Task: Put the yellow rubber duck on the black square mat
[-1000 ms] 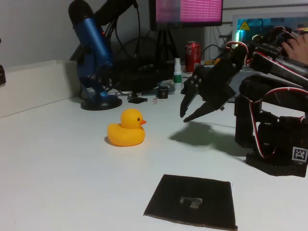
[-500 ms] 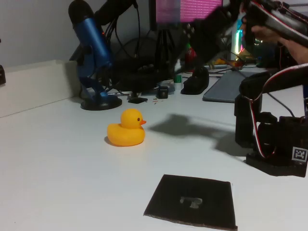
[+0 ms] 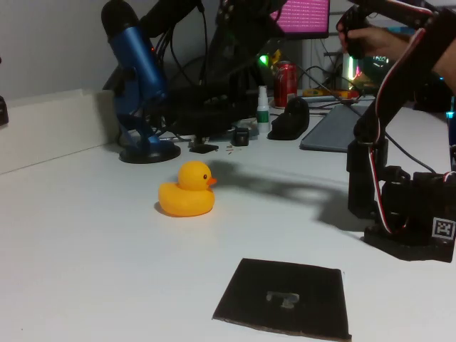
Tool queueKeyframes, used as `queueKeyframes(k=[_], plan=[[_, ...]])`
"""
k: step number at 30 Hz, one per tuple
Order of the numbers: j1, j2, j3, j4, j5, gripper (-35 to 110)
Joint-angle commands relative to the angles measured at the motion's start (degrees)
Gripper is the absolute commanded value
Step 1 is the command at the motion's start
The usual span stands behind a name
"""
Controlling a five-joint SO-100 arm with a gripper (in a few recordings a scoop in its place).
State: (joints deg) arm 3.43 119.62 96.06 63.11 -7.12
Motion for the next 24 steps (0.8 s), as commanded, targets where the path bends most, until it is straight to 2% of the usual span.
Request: queueKeyframes(k=[1,24], plan=[[0.9,-3.4,-4.0,-0.2,-1.0,3],[0.5,-24.3,-3.7,0.7,-1.1,3]])
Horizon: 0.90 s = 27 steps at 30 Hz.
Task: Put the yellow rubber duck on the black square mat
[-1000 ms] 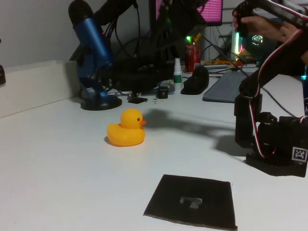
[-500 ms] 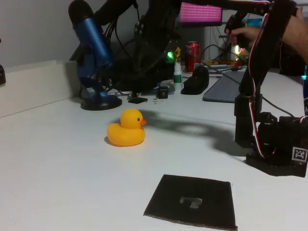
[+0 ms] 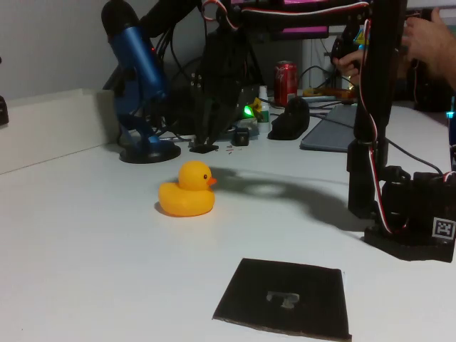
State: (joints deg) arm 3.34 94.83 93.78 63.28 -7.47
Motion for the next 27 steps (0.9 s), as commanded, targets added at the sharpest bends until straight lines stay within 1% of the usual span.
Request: queueKeyframes(k=[1,4,10,13,22,27], plan=[[0.5,0.5,-1.5,0.5,-0.8,4],[0.4,0.5,-1.4,0.5,-0.9,7],[0.4,0.5,-1.5,4.8,-0.9,27],[0.3,0.4,-1.5,7.0,-0.9,34],[0.3,-0.9,-2.3,6.5,-0.9,35],[-0.9,-8.9,-4.0,6.5,-0.8,35]])
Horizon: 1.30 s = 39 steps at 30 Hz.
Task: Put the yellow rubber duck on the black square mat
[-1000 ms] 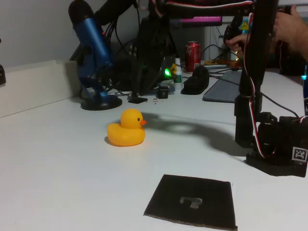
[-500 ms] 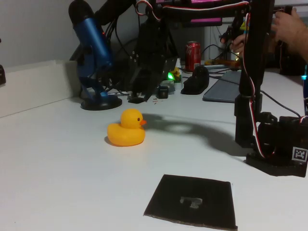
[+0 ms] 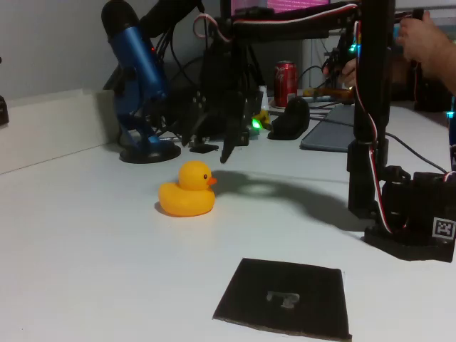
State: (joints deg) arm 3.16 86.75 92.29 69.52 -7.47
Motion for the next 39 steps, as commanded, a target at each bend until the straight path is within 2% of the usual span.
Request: queueKeyframes(k=[1,9,34,39], plan=[[-1.6,-2.3,-3.5,0.3,-0.8,35],[-6.9,-4.0,-8.0,0.4,-0.3,35],[-6.3,-9.7,-8.1,0.4,-0.3,35],[-6.3,-9.7,-8.0,0.4,-0.2,25]])
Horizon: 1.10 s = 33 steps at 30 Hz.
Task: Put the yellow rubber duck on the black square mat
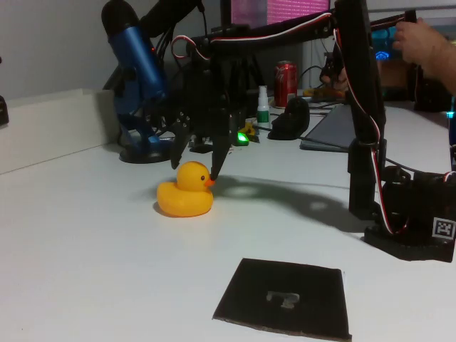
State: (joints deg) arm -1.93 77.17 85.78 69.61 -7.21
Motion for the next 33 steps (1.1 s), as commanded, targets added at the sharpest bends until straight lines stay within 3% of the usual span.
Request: queueKeyframes(k=[1,7,18,25,33], plan=[[-1.2,0.0,-1.5,0.3,-0.4,22],[-1.3,1.0,-1.7,0.8,-0.8,11],[-1.8,22.3,-0.9,1.1,-1.0,11],[-2.5,26.7,-1.0,3.7,-1.1,11],[-22.6,26.9,-1.6,8.3,-0.6,11]])
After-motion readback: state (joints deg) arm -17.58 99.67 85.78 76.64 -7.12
